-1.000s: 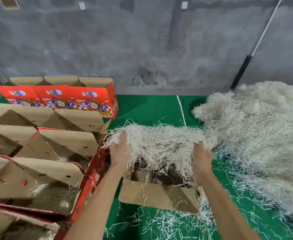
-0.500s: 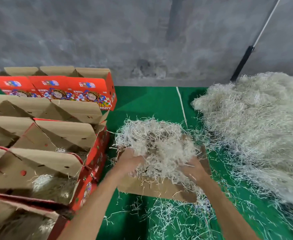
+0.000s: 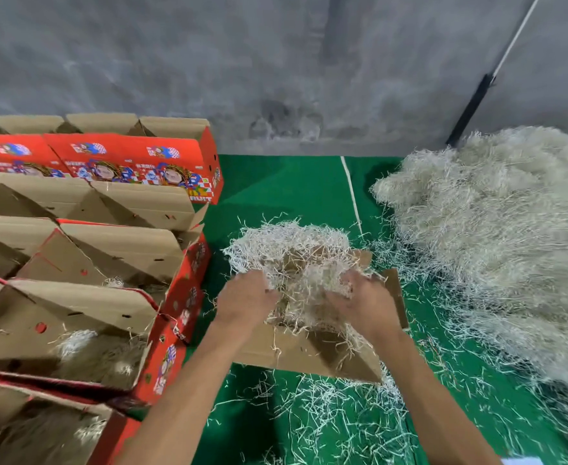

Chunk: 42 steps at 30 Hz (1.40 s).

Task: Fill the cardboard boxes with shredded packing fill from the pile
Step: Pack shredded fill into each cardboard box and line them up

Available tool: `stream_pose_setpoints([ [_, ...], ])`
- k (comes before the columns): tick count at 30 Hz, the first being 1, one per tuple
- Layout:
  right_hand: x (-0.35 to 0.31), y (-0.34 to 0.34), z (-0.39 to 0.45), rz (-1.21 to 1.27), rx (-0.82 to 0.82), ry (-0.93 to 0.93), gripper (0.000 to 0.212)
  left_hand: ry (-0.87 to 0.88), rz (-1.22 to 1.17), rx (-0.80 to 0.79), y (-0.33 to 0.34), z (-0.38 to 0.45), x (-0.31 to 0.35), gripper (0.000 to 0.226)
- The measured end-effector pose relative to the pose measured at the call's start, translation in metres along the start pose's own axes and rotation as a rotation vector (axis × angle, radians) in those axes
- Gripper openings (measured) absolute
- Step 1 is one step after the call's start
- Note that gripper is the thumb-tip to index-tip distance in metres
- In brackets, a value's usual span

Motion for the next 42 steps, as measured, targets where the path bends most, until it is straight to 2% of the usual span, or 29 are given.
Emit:
stream_pose_setpoints([
  [2,-0.007,0.022,0.006,0.033,-0.145,0.023,0.042,0.121,-0.096,-0.099,0.015,0.001,0.017,0.012],
  [4,-0.009,0.040,0.010,0.046,-0.375,0.014,0.042,0.241,-0.093,-0.316,0.035,0.005,0.027,0.022],
  [6,-0.008,0.047,0.013,0.063,-0.566,0.013,0.024,0.225,0.016,-0.463,0.058,0.014,0.023,0.029],
  [8,-0.008,0.043,0.017,0.031,-0.613,-0.011,0.010,0.113,0.143,-0.520,0.076,0.024,0.014,0.023],
  [11,-0.013,0.019,0.026,0.043,-0.429,-0.084,0.024,0.014,0.287,-0.542,0.079,0.034,0.010,0.021],
  [14,-0.021,-0.019,0.033,0.067,-0.151,-0.138,0.023,0.106,0.122,-0.444,0.056,0.036,0.022,0.009],
  [16,-0.023,-0.041,0.044,0.076,0.075,-0.154,0.032,0.205,-0.038,-0.292,0.030,0.032,0.032,0.007],
  [18,-0.025,-0.057,0.058,0.017,0.239,-0.196,0.035,0.343,-0.189,-0.074,0.002,0.028,0.043,0.010],
  [21,-0.031,-0.063,0.083,-0.032,0.301,-0.238,0.043,0.488,-0.230,0.242,-0.029,0.036,0.059,0.019],
  [23,-0.032,-0.057,0.100,-0.036,0.201,-0.182,0.063,0.463,-0.099,0.355,-0.040,0.051,0.064,0.047],
  [24,-0.031,-0.053,0.108,-0.021,0.120,-0.125,0.074,0.396,-0.014,0.342,-0.042,0.061,0.063,0.065],
  [26,-0.025,-0.045,0.119,0.004,-0.078,-0.008,0.093,0.167,0.121,0.186,-0.040,0.079,0.055,0.099],
  [27,-0.021,-0.041,0.122,-0.004,-0.179,0.038,0.099,0.041,0.171,0.093,-0.037,0.085,0.051,0.109],
  [28,-0.018,-0.037,0.124,-0.005,-0.272,0.072,0.101,-0.050,0.199,0.013,-0.033,0.089,0.047,0.110],
  [29,-0.017,-0.033,0.125,0.012,-0.360,0.094,0.100,-0.100,0.192,-0.043,-0.029,0.091,0.043,0.101],
  [30,-0.015,-0.028,0.128,0.046,-0.436,0.114,0.095,-0.100,0.148,-0.063,-0.025,0.093,0.040,0.082],
  [31,-0.016,-0.025,0.132,0.084,-0.505,0.128,0.088,-0.063,0.073,-0.070,-0.023,0.094,0.040,0.063],
  [32,-0.018,-0.023,0.135,0.108,-0.579,0.124,0.077,-0.024,-0.042,-0.094,-0.021,0.092,0.040,0.054],
  [34,-0.026,-0.026,0.142,0.133,-0.656,0.074,0.060,0.039,-0.344,-0.175,-0.021,0.087,0.043,0.056],
  [37,-0.040,-0.032,0.152,0.357,-0.510,0.028,0.053,0.070,-0.663,-0.160,-0.035,0.083,0.047,0.050],
  [39,-0.048,-0.045,0.151,0.632,-0.318,-0.017,0.030,0.071,-0.825,-0.154,-0.051,0.079,0.050,0.049],
  [41,-0.049,-0.066,0.138,0.825,-0.050,-0.031,0.005,0.079,-0.893,-0.076,-0.071,0.073,0.048,0.044],
  [42,-0.048,-0.078,0.129,0.871,0.066,-0.029,0.025,0.083,-0.902,-0.010,-0.083,0.070,0.044,0.041],
])
Point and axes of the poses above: each hand's wrist, its own z-axis towards the middle knuckle, its own y-axis out of the palm, x = y × z, the point moved 2 cm from there along z, towards the middle knuckle, and after that the axes turned 12 degrees about -y, right-handed, at the moved point
